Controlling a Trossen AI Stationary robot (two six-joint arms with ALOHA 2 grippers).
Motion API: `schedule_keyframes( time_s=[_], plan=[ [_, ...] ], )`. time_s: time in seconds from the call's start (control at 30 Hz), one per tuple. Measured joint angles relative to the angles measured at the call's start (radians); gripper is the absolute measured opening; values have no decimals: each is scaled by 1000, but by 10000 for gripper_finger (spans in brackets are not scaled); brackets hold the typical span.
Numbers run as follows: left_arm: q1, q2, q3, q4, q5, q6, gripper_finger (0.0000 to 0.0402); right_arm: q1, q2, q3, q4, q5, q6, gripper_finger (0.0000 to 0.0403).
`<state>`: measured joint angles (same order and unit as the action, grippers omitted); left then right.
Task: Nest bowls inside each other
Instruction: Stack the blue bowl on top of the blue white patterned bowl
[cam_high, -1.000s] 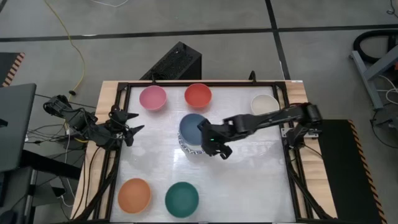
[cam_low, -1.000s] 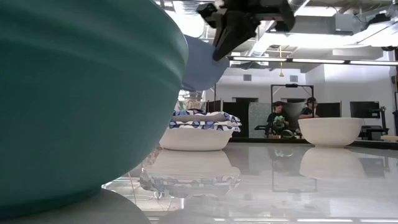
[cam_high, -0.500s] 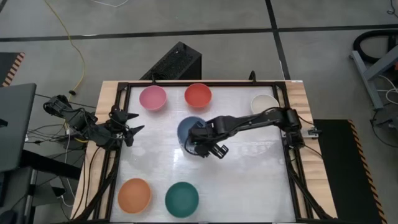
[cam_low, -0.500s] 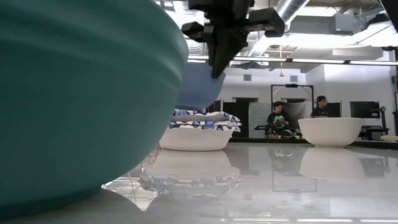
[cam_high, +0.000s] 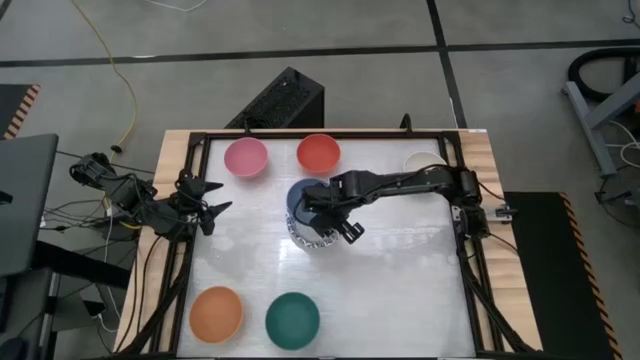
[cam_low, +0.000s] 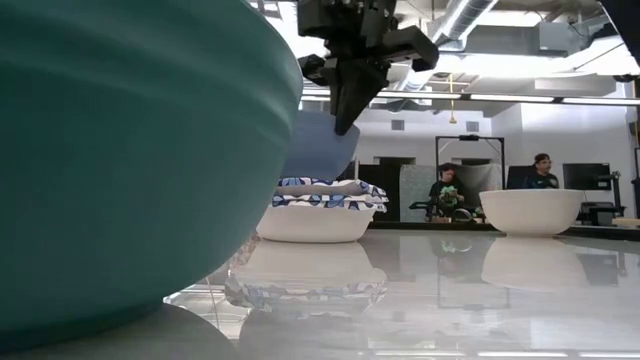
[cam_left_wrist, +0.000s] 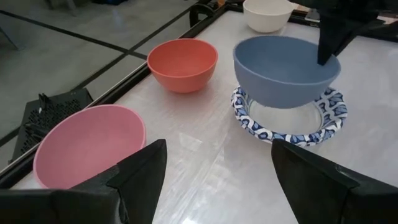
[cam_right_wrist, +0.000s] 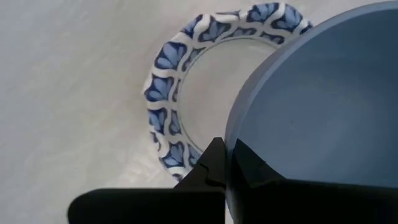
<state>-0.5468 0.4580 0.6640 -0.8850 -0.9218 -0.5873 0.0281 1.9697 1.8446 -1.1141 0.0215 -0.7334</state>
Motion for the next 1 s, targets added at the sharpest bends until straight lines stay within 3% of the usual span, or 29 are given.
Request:
schedule_keyframes(
  time_s=[0.6, 1.0],
  plan=[
    [0, 0, 0, -8, 10, -10, 279, 2, 0, -184, 140, -50, 19, 8],
    [0, 0, 0, -8, 10, -9, 279, 2, -1, -192, 156, -77, 19, 8]
  ],
)
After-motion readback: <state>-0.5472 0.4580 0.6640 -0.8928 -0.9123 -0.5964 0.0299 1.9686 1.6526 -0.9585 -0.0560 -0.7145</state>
